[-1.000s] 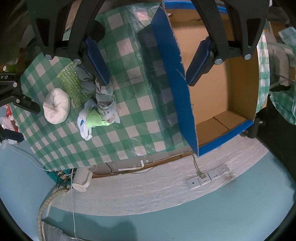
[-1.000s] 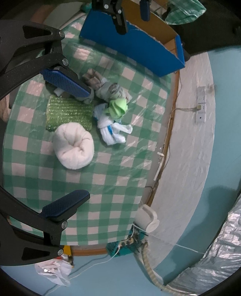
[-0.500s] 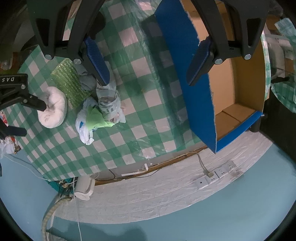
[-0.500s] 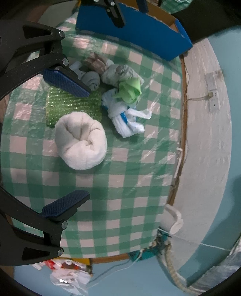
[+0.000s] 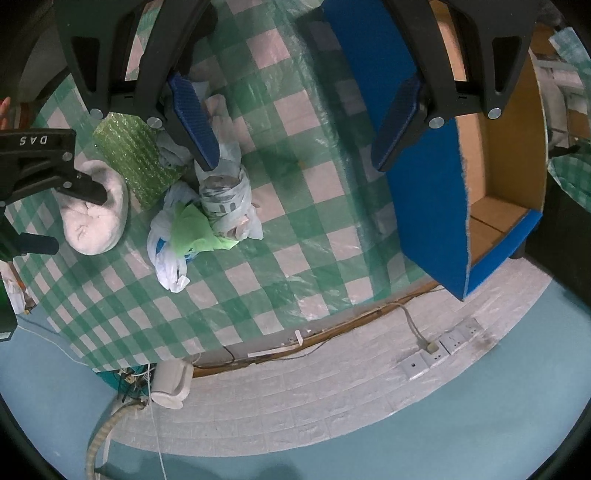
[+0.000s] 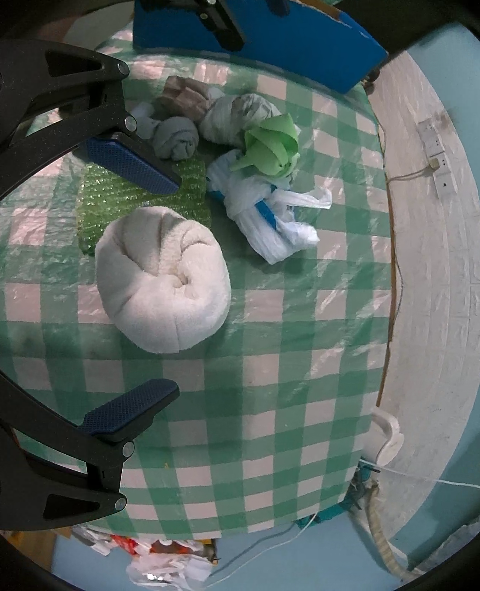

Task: Organize soft objects
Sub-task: 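Grasp the grey-wrapped bundle with the left tool while the right tool grasps the white towel roll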

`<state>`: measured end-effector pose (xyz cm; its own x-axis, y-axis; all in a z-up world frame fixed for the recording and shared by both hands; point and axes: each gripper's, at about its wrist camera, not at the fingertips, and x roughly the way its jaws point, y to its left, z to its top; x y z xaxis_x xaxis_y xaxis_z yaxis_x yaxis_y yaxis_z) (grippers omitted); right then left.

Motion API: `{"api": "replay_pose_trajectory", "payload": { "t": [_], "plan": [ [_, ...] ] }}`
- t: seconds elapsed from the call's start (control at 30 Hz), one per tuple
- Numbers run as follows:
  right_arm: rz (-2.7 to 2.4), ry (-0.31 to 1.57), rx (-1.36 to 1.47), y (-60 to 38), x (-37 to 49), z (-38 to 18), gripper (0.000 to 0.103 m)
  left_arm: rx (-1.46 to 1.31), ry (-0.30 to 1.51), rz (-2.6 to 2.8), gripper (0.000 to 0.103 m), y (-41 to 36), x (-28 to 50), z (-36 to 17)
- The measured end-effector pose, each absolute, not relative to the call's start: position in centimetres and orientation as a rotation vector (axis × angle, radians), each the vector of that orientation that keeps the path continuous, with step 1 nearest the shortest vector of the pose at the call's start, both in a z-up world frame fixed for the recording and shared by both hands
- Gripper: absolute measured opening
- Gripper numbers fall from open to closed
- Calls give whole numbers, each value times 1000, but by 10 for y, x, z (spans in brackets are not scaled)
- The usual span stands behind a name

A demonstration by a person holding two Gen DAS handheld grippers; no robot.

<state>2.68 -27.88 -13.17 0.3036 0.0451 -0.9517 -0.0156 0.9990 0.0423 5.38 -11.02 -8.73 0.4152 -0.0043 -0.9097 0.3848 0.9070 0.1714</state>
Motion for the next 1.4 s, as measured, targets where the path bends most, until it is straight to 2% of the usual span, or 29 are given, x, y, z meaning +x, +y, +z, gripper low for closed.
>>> {"api": "replay_pose_trajectory", "payload": {
  "t": [0.77,0.87,1.0,1.4],
  "plan": [
    [17,1346,-78,-263,43,-174,100,369,1184,-313,86,-125,68,-111],
    [34,1348,-72,-268,43,-175,89,365,1188,-325,86,-131,71,-113],
    [39,1349,-95,-273,40,-173,85,358,1210,-343,86,-137,74,-118],
    [51,1335,-142,-284,45,-161,81,434,1246,-366,85,-151,77,-147]
  ]
}}
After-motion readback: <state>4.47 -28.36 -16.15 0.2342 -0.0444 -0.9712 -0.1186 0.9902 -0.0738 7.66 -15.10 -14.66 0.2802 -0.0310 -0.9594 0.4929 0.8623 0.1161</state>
